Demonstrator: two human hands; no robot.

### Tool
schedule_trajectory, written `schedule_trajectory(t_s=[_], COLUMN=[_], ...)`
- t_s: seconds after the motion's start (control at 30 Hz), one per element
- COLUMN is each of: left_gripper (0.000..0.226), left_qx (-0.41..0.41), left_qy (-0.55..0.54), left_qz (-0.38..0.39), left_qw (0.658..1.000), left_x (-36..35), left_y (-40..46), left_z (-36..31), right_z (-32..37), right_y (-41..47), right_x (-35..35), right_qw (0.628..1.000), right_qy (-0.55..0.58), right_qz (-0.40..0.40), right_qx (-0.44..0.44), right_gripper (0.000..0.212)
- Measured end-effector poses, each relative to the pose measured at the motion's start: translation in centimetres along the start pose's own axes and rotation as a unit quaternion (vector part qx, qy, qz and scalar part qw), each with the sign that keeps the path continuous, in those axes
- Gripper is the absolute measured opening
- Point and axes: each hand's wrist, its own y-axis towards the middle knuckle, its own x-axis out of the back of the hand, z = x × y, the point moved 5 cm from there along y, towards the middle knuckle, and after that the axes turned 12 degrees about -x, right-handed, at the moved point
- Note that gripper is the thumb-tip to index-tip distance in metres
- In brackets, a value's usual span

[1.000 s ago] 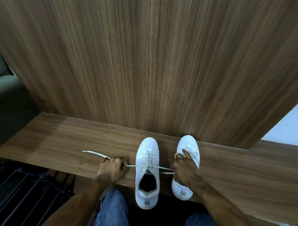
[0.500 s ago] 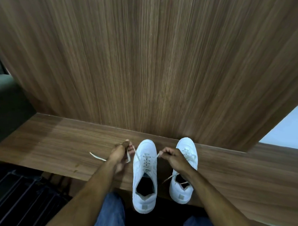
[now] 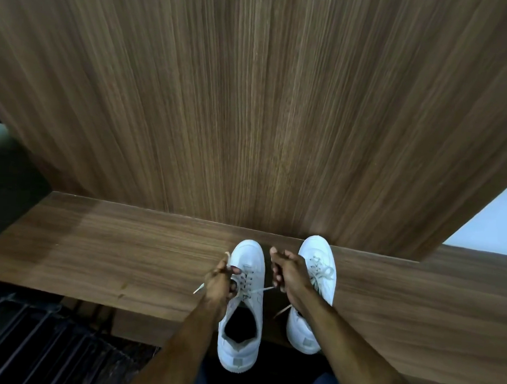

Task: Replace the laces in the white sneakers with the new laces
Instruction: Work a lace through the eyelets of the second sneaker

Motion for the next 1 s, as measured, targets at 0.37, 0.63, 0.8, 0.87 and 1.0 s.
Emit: schedule_trajectory(t_s=[0.37,0.63,0.8,0.87,1.0], left_gripper=[0.033,0.011,0.037,0.045,0.041], left_qx=[-0.300,-0.221,-0.169,-0.147,-0.124], left_qy=[0.361,0.233,0.253,0.286,0.273], left_qz=[0.289,0.209,0.164,0.162,0.178], left_qw=[0.835,0.924,0.938,0.933,0.937], left_x=[-2.6,-2.4,-1.9,-1.8,-2.0], left_y=[-4.1,-3.6,-2.8,-2.5,-2.3], left_z=[-2.0,-1.2,-0.7,-0.4,-0.6], right_z=[2.6,4.2,5.2,5.0,1.1], right_y=[-2.5,-3.9,-3.0,-1.9,0.1], right_x=[-4.0,-7.4,-5.0,-3.3,-1.8], right_qw=[0.942,0.932,0.935,0.954,0.996], right_qy=[0.296,0.320,0.331,0.281,-0.037], right_qz=[0.087,0.141,0.126,0.099,0.031], right_qx=[-0.129,-0.097,-0.013,0.034,0.080], right_gripper=[0.028,0.013,0.010,0.020,0.032])
